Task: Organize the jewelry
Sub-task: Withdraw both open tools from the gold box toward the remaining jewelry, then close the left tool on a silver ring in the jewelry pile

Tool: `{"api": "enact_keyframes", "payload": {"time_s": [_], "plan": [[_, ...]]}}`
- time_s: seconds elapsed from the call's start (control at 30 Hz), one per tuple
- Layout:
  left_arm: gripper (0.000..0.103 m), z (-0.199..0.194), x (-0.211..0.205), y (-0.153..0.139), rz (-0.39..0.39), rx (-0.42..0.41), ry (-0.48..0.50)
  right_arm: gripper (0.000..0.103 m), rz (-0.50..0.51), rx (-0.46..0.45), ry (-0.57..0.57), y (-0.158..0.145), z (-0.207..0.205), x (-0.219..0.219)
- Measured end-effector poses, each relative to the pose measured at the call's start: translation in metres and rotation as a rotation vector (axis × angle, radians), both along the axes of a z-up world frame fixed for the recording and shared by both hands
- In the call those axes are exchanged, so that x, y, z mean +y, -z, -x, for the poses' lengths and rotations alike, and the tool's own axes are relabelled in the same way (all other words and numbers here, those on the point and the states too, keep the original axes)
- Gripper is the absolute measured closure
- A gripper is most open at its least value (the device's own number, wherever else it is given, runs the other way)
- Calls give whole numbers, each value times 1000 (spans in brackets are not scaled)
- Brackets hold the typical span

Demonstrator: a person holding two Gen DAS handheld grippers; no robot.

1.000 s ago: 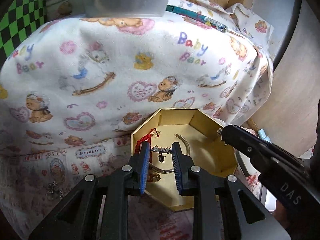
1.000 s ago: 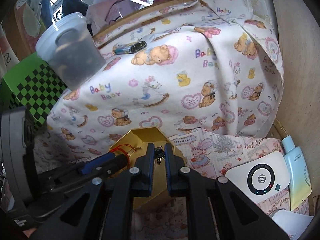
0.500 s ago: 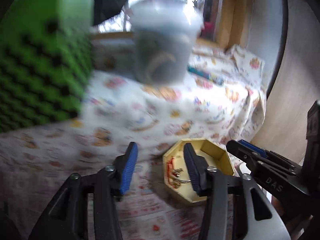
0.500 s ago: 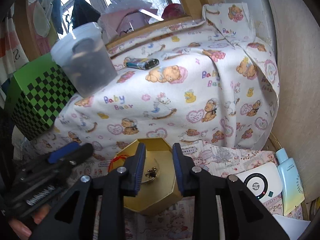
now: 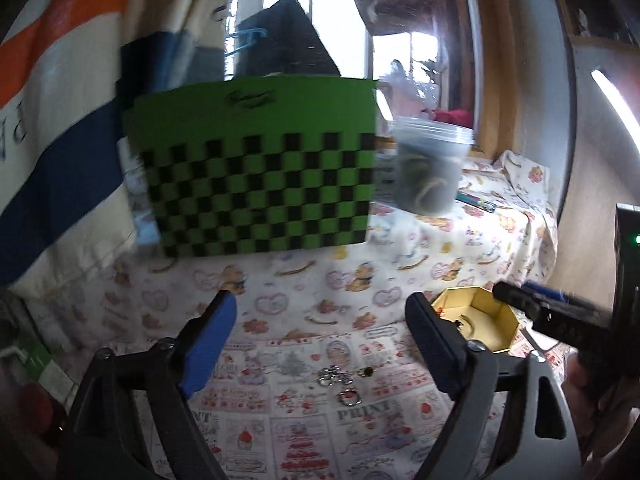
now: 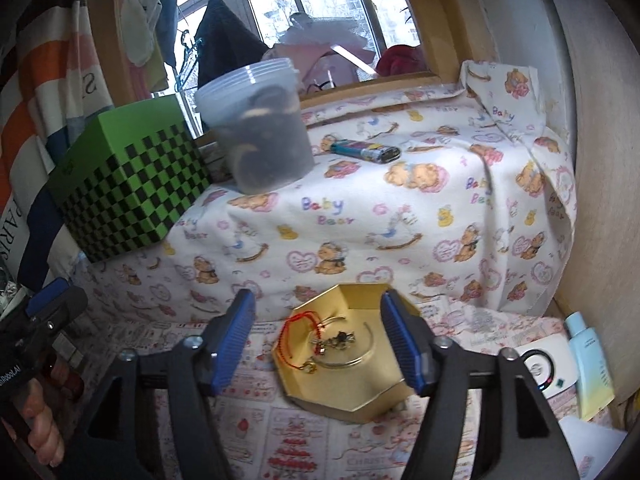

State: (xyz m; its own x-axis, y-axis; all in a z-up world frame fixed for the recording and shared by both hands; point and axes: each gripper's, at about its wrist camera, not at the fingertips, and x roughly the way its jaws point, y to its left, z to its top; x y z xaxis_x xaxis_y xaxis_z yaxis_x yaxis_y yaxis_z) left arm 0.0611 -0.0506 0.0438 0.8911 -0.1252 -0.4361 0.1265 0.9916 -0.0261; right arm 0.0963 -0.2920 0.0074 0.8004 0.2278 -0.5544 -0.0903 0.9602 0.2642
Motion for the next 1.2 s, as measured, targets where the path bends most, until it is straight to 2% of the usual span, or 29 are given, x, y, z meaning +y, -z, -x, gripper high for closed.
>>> {"api": "enact_keyframes", "payload": {"time_s": [0.07,0.13,0.23,0.37,0.57,0.67,0.8,0.9,1.07,1.17,1.2], "plan": [[8,-5,6,11,-9,9,-67,35,20,24,-13,7,-2,7],[6,-9,13,21,-7,12,-108,34,49,15,-17,10,0,12],[6,-21,20,38,-8,68,-84,29,63,6,-15,12,2,17],[6,-33,33,51,70,168,-67,25,85,14,-19,17,1,25],[8,-41,24,66,55,242,-27,25,99,38,-26,22,-2,28],[29,-41,14,72,61,273,-3,25,106,36,-26,22,-1,29],[48,-47,-3,80,67,349,63,25,101,51,-33,23,-1,29],[59,-53,-14,88,61,401,86,25,119,49,-29,24,-1,31],[67,-55,-25,98,50,449,120,25,114,60,-29,25,-3,30],[78,-55,-30,103,26,466,112,25,108,68,-26,25,-3,29],[79,-55,-31,103,33,473,123,25,99,87,-20,25,-4,28]]}}
